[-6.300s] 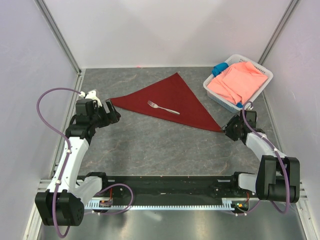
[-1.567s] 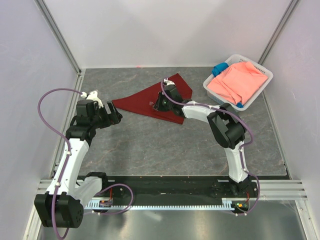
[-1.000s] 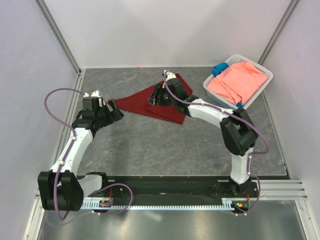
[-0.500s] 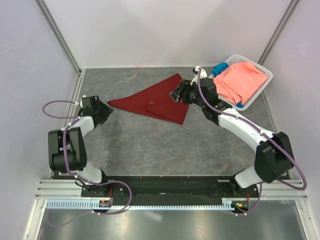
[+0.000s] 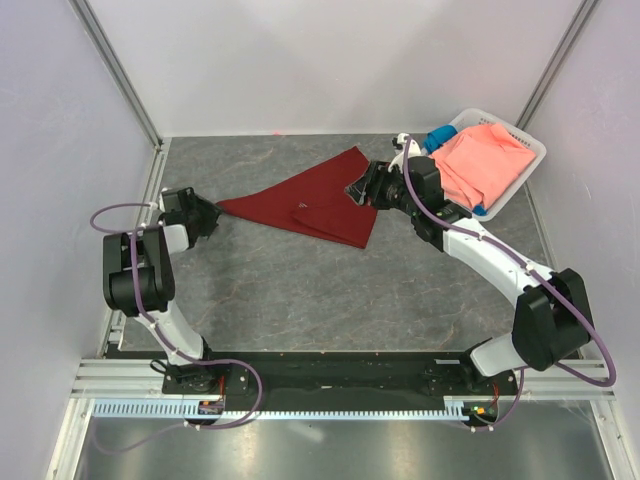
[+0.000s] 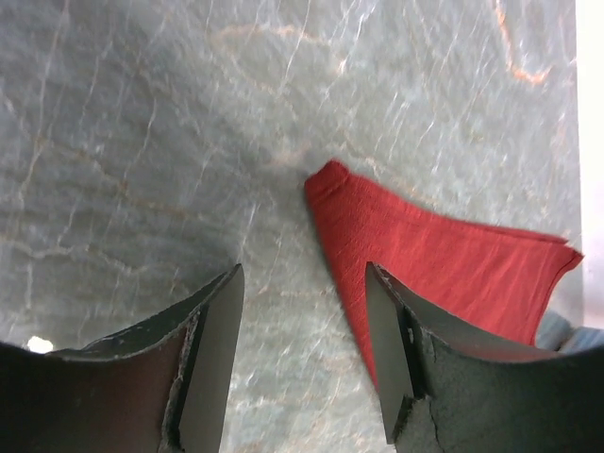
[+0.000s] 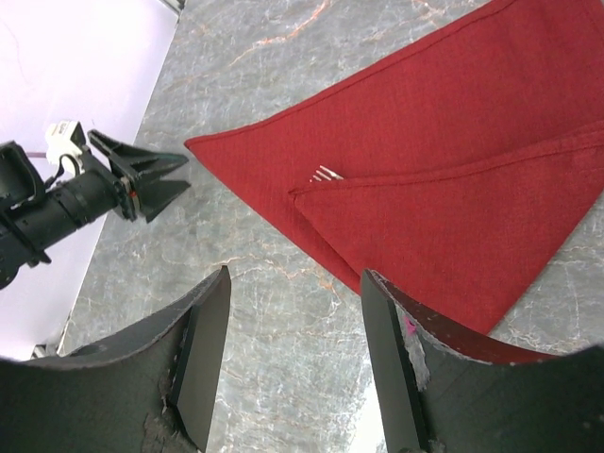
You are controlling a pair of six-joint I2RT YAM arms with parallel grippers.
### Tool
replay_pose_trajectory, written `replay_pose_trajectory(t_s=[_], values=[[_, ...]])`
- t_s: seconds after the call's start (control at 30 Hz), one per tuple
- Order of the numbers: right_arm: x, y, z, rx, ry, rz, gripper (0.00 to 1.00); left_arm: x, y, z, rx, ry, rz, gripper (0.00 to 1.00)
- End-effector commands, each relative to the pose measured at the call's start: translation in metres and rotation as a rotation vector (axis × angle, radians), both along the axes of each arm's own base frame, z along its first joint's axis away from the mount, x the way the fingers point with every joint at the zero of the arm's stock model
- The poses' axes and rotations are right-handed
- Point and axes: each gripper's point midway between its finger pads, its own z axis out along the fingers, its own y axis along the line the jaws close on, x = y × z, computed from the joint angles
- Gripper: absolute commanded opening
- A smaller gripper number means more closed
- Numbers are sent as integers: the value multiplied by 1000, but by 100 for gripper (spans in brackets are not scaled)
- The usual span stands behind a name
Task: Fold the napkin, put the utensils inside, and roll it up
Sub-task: Fold the napkin
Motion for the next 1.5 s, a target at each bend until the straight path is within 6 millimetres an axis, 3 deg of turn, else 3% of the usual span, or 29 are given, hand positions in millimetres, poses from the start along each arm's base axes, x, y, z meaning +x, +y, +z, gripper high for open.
replay_pose_trajectory(t_s=[0.0,0.23,0.57,0.67,0.93,0.97,1.2,1.47], values=[[0,3,-1,11,-1,24,65,23,3,8,-37,-62,21,61],[-2,2,-4,7,7,26,65,36,4,1,-47,-56,9,58],[-1,4,-12,4,26,35,66,35,4,-9,-49,-30,13,49],[-2,4,-13,2,29,39,66,35,4,-13,-53,-25,7,39],[-5,3,-14,-6,33,42,66,38,2,-13,-47,-28,-17,29],[-5,3,-16,-8,36,42,66,37,2,-12,-44,-29,-17,22],[-10,-1,-24,-19,50,39,66,23,5,-8,-4,-21,-17,2],[-24,-10,-29,-35,62,31,66,-11,16,9,107,-34,19,2]])
